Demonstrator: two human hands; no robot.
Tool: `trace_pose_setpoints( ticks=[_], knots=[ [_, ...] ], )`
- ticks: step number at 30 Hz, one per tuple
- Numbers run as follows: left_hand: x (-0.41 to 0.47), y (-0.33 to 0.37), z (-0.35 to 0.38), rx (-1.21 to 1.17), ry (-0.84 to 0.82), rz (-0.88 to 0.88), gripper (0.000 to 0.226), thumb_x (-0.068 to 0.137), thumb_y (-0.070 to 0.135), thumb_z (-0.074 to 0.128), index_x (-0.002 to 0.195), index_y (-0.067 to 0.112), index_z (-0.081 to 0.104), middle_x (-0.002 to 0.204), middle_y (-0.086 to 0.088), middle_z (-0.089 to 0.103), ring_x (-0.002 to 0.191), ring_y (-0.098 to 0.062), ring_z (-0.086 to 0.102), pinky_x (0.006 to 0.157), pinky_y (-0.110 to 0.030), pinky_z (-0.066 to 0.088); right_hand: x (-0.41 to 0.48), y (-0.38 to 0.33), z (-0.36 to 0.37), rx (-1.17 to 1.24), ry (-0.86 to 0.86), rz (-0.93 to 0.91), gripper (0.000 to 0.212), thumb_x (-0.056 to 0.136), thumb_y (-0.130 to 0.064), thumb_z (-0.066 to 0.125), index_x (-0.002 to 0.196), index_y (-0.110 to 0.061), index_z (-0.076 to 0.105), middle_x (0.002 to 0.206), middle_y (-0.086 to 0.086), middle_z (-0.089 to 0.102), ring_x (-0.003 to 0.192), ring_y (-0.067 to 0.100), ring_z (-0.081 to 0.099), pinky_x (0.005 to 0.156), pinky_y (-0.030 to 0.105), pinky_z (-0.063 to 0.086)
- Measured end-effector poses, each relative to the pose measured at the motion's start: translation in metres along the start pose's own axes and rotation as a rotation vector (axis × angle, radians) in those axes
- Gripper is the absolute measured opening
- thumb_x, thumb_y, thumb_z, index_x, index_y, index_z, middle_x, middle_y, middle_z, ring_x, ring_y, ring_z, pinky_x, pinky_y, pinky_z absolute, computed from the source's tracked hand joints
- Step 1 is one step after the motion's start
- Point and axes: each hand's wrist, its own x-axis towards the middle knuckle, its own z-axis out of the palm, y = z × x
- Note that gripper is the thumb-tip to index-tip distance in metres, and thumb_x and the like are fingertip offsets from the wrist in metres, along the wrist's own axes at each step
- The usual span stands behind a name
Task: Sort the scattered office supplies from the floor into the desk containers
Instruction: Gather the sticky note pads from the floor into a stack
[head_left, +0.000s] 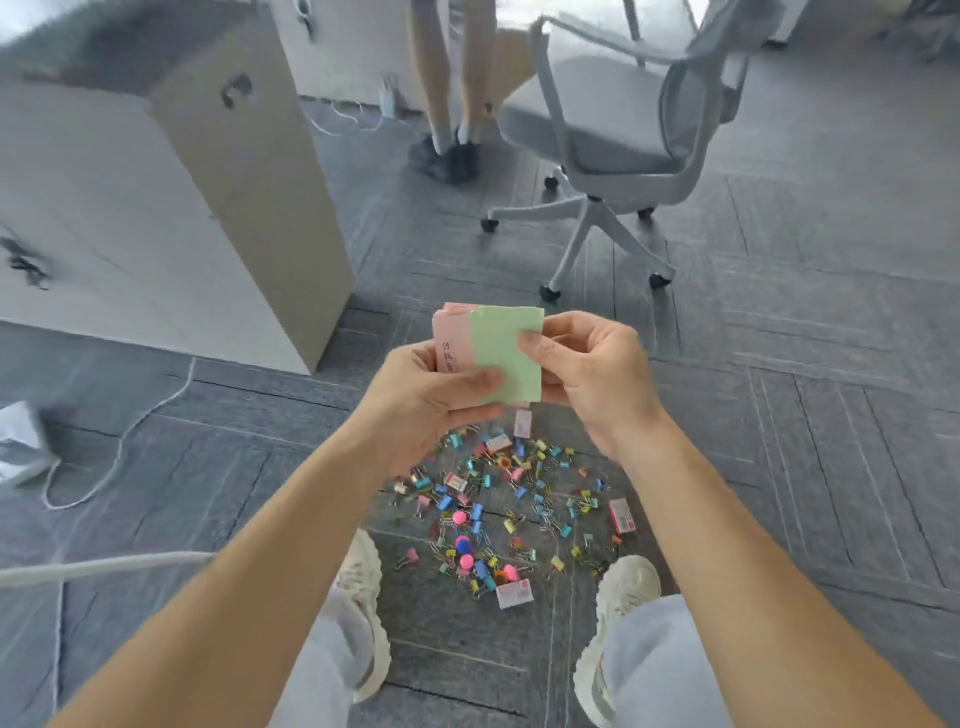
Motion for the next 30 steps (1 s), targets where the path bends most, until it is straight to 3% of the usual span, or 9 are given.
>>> trace_pose_setpoints(
  ticks=[4,7,10,12,16,18,22,26,30],
  knots=[
    [-0.081,0.069,-0.014,0.038,0.035,0.138,0.029,0.083,-0.004,0.067,0.111,0.002,0.068,0.105,-0.012,0.075,0.095,-0.025,0.073,0.073,-0.027,0.059,-0.045,-0.077,0.050,-0.035,-0.114,-0.151,0.011,0.086,-0.010,0.075,0.091,-0.002,0.069,0.087,0.013,0.076,0.077,0.027,0.074,0.065,0.039,0.062],
    [-0.163,0.111,-0.034,0.083,0.149,0.249,0.029,0.085,-0.005,0.067,0.114,-0.002,0.067,0.111,-0.017,0.073,0.097,-0.026,0.072,0.078,-0.030,0.060,-0.089,-0.124,0.103,-0.010,-0.215,-0.227,0.008,0.086,-0.011,0.075,0.085,-0.007,0.069,0.079,0.006,0.076,0.071,0.021,0.074,0.062,0.034,0.061],
    [-0.250,0.145,-0.060,0.095,0.237,0.339,0.025,0.086,-0.008,0.063,0.111,-0.003,0.066,0.103,-0.014,0.075,0.090,-0.023,0.074,0.074,-0.028,0.060,-0.142,-0.159,0.162,0.029,-0.336,-0.296,0.010,0.087,-0.014,0.075,0.083,-0.008,0.068,0.083,0.009,0.076,0.075,0.024,0.073,0.069,0.040,0.062],
    [-0.306,0.162,-0.080,0.109,0.285,0.385,0.023,0.086,-0.009,0.062,0.108,-0.001,0.067,0.099,-0.010,0.075,0.089,-0.020,0.073,0.071,-0.026,0.060,-0.179,-0.179,0.200,0.021,-0.432,-0.313,0.015,0.087,-0.019,0.075,0.089,-0.006,0.068,0.093,0.014,0.075,0.080,0.027,0.073,0.073,0.040,0.062],
    [-0.405,0.180,-0.113,0.114,0.432,0.483,0.025,0.085,-0.010,0.064,0.109,-0.002,0.068,0.107,-0.015,0.072,0.095,-0.025,0.071,0.078,-0.034,0.061,-0.247,-0.211,0.264,0.019,-0.606,-0.313,0.040,0.087,-0.027,0.075,0.109,0.004,0.067,0.093,0.016,0.075,0.071,0.019,0.071,0.056,0.025,0.055],
    [-0.445,0.185,-0.123,0.092,0.482,0.525,0.028,0.082,-0.010,0.067,0.110,-0.005,0.067,0.110,-0.019,0.071,0.096,-0.028,0.071,0.081,-0.038,0.060,-0.274,-0.223,0.292,-0.005,-0.668,-0.344,0.033,0.086,-0.025,0.076,0.106,0.001,0.069,0.085,0.009,0.077,0.069,0.016,0.073,0.058,0.024,0.055],
    [-0.508,0.193,-0.144,0.132,0.602,0.609,0.017,0.085,-0.014,0.061,0.095,-0.003,0.070,0.079,-0.008,0.073,0.062,-0.014,0.069,0.050,-0.020,0.051,-0.312,-0.240,0.346,-0.080,-0.746,-0.473,0.021,0.086,-0.018,0.075,0.097,-0.001,0.070,0.092,0.011,0.076,0.080,0.025,0.074,0.073,0.038,0.062],
    [-0.546,0.205,-0.185,0.195,0.767,0.657,0.019,0.080,0.007,0.078,0.098,0.011,0.074,0.089,-0.005,0.073,0.073,-0.016,0.068,0.062,-0.026,0.053,-0.327,-0.249,0.395,-0.091,-0.768,-0.594,0.011,0.084,-0.011,0.077,0.080,-0.007,0.068,0.088,0.015,0.075,0.077,0.029,0.073,0.070,0.044,0.062],
    [-0.575,0.217,-0.225,0.252,0.920,0.729,0.018,0.082,0.015,0.079,0.096,0.010,0.069,0.084,-0.006,0.073,0.069,-0.016,0.068,0.061,-0.025,0.054,-0.328,-0.264,0.450,-0.079,-0.849,-0.601,0.013,0.084,-0.008,0.076,0.076,-0.008,0.066,0.081,0.013,0.074,0.070,0.025,0.072,0.061,0.034,0.060]
  ],
)
